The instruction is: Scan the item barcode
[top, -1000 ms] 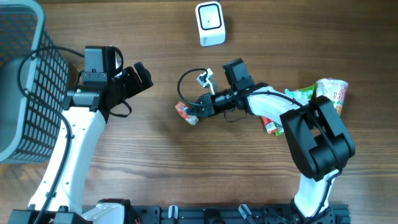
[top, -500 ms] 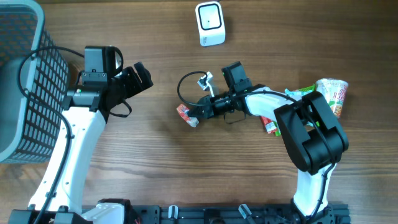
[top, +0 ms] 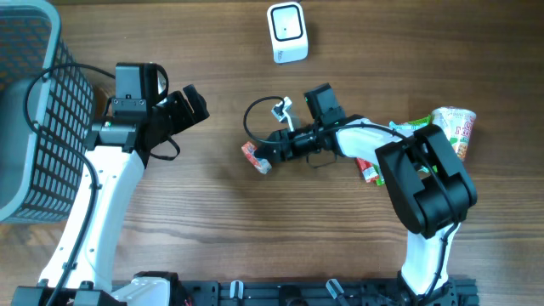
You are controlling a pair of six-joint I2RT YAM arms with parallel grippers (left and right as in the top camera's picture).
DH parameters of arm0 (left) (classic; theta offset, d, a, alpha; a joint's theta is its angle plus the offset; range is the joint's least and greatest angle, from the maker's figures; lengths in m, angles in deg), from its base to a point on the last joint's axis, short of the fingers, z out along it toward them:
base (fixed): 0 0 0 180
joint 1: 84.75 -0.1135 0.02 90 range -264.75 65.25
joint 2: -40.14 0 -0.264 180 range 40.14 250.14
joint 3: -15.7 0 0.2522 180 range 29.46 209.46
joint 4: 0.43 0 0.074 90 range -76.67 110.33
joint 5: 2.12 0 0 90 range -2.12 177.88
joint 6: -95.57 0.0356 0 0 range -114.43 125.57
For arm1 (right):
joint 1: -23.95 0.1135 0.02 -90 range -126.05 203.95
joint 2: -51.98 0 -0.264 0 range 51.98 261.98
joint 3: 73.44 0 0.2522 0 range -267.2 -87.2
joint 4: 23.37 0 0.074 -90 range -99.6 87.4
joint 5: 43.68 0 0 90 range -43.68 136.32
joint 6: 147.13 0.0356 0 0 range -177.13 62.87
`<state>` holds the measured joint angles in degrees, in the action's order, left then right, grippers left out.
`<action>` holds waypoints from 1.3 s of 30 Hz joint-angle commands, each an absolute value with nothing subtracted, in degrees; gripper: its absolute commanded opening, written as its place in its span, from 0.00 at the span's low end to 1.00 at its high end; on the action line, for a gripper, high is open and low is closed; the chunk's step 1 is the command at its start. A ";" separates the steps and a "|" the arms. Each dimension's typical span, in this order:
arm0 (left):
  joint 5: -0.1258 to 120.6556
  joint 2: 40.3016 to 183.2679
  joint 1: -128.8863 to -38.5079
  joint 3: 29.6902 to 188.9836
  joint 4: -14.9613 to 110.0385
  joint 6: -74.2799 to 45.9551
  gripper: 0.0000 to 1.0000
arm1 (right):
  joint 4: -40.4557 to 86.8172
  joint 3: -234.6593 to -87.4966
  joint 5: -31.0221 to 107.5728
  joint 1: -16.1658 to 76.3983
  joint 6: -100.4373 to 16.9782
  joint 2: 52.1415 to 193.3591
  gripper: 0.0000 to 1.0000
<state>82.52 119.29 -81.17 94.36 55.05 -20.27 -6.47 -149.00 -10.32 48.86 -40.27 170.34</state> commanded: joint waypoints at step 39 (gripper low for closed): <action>83.06 118.94 -81.39 94.39 54.92 -20.21 1.00 | 9.82 -151.36 49.98 72.86 -53.29 156.42 0.88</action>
